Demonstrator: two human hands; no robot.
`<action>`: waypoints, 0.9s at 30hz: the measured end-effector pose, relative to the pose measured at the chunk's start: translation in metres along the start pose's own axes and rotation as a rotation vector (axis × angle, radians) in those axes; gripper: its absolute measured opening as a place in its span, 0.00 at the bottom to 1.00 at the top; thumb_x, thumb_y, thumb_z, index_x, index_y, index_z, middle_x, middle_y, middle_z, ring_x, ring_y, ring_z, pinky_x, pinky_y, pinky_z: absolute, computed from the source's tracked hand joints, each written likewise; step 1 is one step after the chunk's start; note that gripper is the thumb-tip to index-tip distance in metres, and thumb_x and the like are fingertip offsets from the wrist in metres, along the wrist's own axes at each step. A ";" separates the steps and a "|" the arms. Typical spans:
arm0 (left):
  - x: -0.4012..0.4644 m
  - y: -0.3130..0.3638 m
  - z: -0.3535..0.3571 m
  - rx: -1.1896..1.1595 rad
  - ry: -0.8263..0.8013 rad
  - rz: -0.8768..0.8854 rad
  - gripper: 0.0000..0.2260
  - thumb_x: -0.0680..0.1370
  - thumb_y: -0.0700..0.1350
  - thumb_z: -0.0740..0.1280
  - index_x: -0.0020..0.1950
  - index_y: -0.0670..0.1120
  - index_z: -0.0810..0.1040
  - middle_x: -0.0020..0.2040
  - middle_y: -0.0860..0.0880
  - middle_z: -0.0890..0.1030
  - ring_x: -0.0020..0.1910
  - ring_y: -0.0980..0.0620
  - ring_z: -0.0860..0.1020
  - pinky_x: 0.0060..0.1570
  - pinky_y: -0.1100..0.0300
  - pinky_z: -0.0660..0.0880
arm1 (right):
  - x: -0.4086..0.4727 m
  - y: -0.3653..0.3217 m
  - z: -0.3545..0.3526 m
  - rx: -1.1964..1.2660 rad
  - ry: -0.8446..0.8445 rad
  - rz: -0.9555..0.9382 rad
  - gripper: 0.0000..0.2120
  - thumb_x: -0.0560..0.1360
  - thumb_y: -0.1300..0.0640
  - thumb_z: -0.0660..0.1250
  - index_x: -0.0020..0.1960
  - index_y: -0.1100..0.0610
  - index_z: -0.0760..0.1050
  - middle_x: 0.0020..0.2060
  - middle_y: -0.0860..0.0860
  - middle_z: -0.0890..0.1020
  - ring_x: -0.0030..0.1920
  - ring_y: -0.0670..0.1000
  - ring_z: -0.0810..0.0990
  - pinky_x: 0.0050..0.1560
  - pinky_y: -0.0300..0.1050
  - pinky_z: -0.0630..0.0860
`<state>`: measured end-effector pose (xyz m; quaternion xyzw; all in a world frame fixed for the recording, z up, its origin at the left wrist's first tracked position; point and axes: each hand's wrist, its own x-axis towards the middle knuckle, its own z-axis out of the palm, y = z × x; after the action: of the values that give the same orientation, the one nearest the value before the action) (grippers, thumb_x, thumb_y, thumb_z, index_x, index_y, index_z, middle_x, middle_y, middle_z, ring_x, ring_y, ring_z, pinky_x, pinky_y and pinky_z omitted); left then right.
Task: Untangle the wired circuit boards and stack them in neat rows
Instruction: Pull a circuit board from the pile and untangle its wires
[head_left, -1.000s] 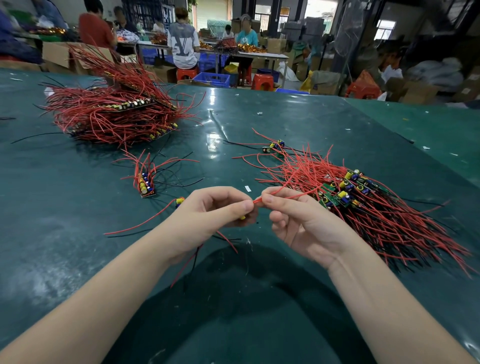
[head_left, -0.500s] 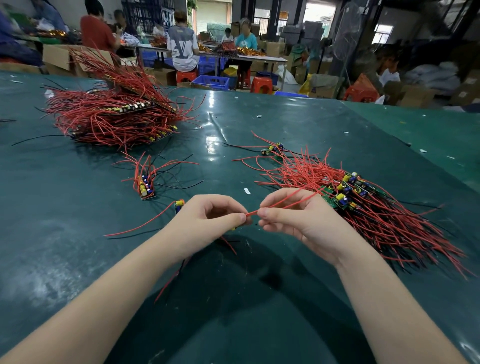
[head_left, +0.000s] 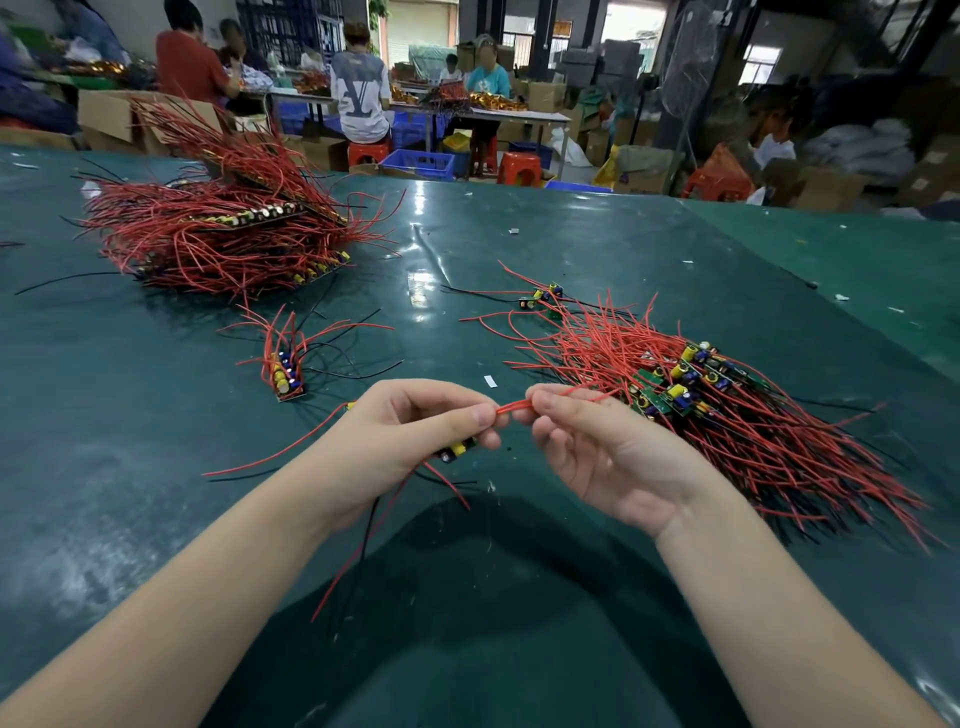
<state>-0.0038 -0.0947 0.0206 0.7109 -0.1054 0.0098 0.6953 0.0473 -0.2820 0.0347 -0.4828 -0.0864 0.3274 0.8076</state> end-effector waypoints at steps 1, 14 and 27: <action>0.000 0.001 0.000 -0.015 -0.004 -0.006 0.04 0.71 0.48 0.72 0.42 0.51 0.86 0.37 0.51 0.84 0.40 0.59 0.79 0.43 0.70 0.73 | 0.000 0.001 0.002 0.054 0.000 0.024 0.03 0.59 0.61 0.72 0.32 0.57 0.84 0.32 0.52 0.84 0.28 0.42 0.81 0.27 0.29 0.75; 0.001 0.000 -0.001 0.289 0.082 -0.019 0.07 0.77 0.45 0.68 0.45 0.48 0.85 0.40 0.46 0.85 0.40 0.50 0.73 0.43 0.57 0.70 | 0.007 0.005 -0.003 -0.228 0.122 -0.200 0.04 0.64 0.60 0.72 0.38 0.59 0.85 0.35 0.55 0.85 0.34 0.47 0.84 0.34 0.33 0.78; 0.002 -0.010 0.001 0.368 0.047 -0.079 0.08 0.77 0.46 0.68 0.39 0.50 0.85 0.34 0.51 0.85 0.31 0.58 0.77 0.31 0.67 0.72 | 0.010 0.014 -0.001 -0.653 0.134 -0.330 0.06 0.73 0.69 0.70 0.40 0.61 0.81 0.31 0.54 0.84 0.31 0.48 0.83 0.34 0.38 0.80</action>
<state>-0.0003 -0.0955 0.0115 0.8293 -0.0576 0.0179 0.5556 0.0493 -0.2719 0.0207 -0.7149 -0.2099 0.1155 0.6569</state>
